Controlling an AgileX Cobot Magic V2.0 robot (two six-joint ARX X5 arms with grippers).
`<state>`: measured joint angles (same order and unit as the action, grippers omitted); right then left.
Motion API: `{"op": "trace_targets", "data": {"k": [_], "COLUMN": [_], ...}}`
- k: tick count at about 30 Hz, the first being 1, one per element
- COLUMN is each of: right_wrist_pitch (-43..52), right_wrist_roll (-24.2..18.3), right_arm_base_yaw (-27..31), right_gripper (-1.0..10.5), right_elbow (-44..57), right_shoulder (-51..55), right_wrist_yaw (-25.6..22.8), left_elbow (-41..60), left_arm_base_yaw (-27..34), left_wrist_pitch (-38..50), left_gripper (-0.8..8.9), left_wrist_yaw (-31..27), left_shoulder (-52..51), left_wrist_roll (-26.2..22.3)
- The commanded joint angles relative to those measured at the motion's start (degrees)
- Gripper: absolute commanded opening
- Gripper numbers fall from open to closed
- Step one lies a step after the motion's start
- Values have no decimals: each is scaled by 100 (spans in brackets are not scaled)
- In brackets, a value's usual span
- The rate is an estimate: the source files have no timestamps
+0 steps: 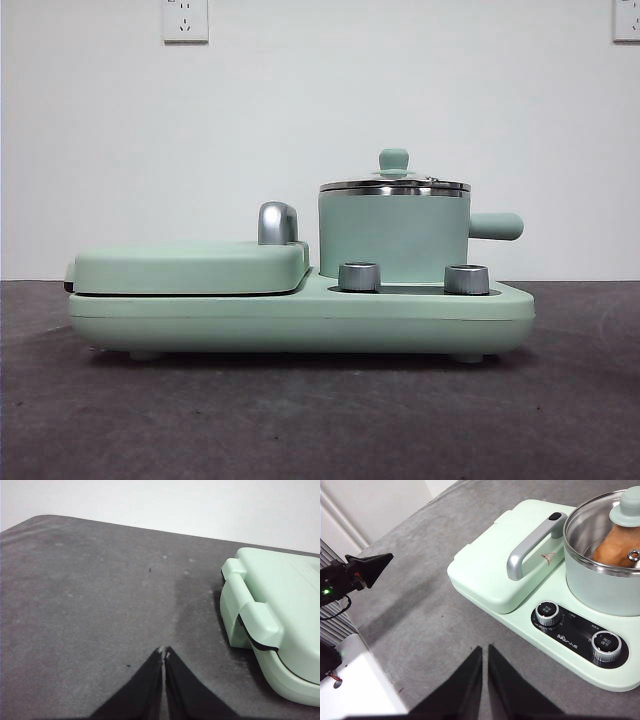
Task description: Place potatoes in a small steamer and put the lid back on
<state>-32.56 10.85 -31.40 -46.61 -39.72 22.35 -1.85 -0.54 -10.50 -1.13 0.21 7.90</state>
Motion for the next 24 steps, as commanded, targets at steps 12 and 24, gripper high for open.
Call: {"op": "trace_targets", "data": {"k": [12, 24], "right_wrist_pitch": [52, 1478], "right_wrist_roll": [-44, -140], "right_arm_base_yaw": [7, 2072], "right_gripper": [16, 16], "right_elbow": [-52, 1648], "right_shoulder": [52, 1740], "right_wrist_yaw": [-22, -715], "left_elbow": [111, 111], "left_arm_base_yaw": [-2, -2], "left_wrist_pitch": [-35, -35], "left_gripper": [7, 7], "left_wrist_yaw": [0, 0], "left_shoulder": [-4, -2], "left_wrist_roll": [-83, -83]}}
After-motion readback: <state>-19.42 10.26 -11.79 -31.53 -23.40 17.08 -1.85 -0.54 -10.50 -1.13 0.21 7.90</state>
